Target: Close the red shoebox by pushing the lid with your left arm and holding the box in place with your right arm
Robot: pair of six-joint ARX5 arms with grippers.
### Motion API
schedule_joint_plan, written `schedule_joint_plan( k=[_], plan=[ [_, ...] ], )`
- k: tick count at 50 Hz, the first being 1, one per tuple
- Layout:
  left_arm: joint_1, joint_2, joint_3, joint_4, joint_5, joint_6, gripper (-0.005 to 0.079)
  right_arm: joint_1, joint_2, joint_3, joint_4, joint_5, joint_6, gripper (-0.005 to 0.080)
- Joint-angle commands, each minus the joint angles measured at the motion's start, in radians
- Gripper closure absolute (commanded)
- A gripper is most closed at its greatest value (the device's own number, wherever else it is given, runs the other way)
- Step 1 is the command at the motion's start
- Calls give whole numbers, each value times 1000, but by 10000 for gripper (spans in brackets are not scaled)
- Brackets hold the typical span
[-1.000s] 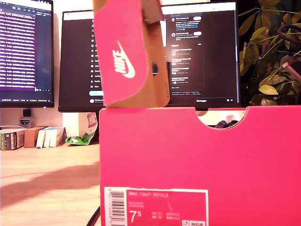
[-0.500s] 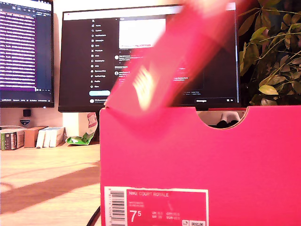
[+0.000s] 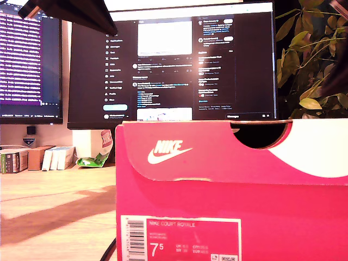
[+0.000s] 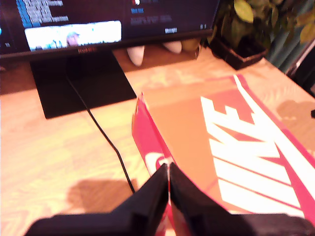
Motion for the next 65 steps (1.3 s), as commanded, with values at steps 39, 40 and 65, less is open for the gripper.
schedule_joint_plan(
  k=[39,40,65],
  plan=[
    [76,-157,-16,-103,-98,90,761,119,23,13,84,148,-106,765],
    [87,-167,-17,-107,-97,98,761,119,11,13,87,155,-113,765],
    [410,-399,-213,-21,129,165,761,-26,-298,12,107,395,-133,765]
  ],
)
